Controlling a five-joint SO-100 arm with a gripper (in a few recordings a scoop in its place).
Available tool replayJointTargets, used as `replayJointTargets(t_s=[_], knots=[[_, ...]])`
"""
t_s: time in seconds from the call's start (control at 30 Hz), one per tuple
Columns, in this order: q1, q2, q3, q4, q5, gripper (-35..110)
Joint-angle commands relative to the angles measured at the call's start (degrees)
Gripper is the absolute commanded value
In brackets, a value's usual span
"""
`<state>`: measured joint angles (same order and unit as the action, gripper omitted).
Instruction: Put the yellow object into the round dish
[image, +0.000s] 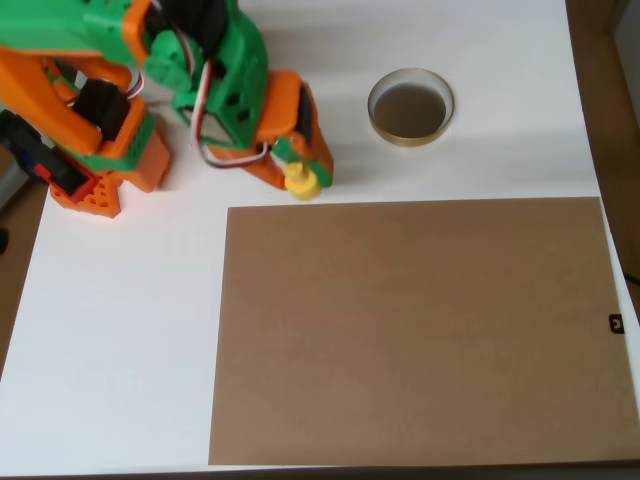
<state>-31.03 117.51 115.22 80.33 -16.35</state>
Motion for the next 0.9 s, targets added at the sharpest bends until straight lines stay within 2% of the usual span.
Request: replayJointTargets(t_s=[0.0,0.4,0.87], knots=[[-6.2,2.2,-0.1,1.4,-1.2,0],[-20.5,-13.1,-9.6,2.5,-0.2,0],[-25.7,-29.7,-24.6,2.3,0.5,0]])
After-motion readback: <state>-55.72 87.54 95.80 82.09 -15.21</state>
